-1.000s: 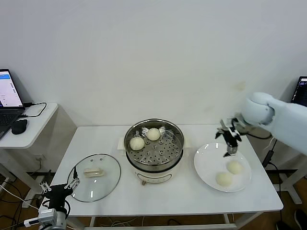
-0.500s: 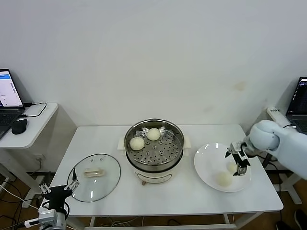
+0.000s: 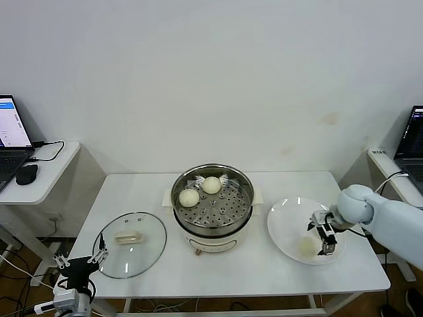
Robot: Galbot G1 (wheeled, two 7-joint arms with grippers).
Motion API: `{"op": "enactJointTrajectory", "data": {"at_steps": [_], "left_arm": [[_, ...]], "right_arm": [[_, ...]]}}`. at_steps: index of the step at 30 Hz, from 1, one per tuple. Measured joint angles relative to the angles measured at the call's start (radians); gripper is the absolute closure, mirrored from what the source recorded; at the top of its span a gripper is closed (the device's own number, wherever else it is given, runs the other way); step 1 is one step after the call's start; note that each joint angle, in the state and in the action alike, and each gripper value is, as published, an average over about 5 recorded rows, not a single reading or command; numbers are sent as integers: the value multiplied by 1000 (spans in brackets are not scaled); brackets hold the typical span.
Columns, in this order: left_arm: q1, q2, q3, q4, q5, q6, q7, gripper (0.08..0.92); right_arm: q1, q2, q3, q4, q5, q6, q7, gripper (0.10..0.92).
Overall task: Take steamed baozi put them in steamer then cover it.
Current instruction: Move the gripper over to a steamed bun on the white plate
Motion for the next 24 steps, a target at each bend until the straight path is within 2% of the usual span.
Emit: {"op": "enactJointTrajectory", "data": {"at_steps": [9, 16, 24], "left_arm": [[-4, 0, 1, 3, 0, 0, 0, 177], [-8, -2, 4, 4, -1, 0, -1, 177], [-10, 2, 3, 3, -2, 1, 0, 177]], "right_arm": [[-32, 22, 19, -16, -11, -10, 3, 316], [-34, 21, 23, -17, -18, -14, 0, 439], [-2, 12, 14, -3, 0, -23, -9, 465]]}}
